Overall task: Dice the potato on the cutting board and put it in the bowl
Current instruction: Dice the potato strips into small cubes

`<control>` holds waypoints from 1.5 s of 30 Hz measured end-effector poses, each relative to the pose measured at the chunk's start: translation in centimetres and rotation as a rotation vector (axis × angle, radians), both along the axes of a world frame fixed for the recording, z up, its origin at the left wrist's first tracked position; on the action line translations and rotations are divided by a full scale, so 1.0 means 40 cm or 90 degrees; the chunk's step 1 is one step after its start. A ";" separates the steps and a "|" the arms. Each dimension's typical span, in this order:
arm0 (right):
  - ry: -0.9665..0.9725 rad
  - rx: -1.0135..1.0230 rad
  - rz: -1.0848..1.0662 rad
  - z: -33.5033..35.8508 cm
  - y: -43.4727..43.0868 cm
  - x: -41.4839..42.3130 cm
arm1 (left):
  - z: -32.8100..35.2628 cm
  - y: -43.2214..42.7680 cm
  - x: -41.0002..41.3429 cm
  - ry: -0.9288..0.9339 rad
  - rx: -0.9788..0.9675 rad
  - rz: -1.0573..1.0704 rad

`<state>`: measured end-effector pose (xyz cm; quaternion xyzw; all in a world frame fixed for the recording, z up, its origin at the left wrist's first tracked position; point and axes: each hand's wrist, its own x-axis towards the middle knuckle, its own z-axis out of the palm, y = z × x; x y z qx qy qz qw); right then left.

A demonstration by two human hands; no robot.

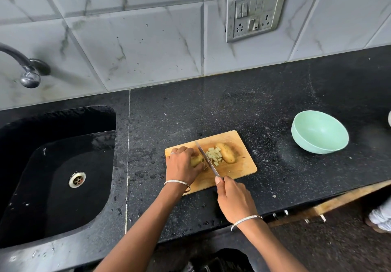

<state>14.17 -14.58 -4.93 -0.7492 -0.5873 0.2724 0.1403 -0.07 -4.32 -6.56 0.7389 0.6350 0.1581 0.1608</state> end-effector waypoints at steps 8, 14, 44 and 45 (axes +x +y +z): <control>0.011 0.002 -0.050 -0.011 -0.007 0.031 | 0.018 0.015 0.029 0.082 0.002 0.018; 0.011 -0.003 -0.052 -0.017 -0.011 0.040 | 0.033 0.024 0.045 0.125 -0.004 -0.017; -0.108 -0.072 -0.019 -0.010 0.029 -0.036 | 0.014 0.021 0.030 0.092 -0.015 0.046; -0.105 -0.077 -0.017 -0.011 0.030 -0.035 | 0.015 0.021 0.030 0.092 -0.014 0.048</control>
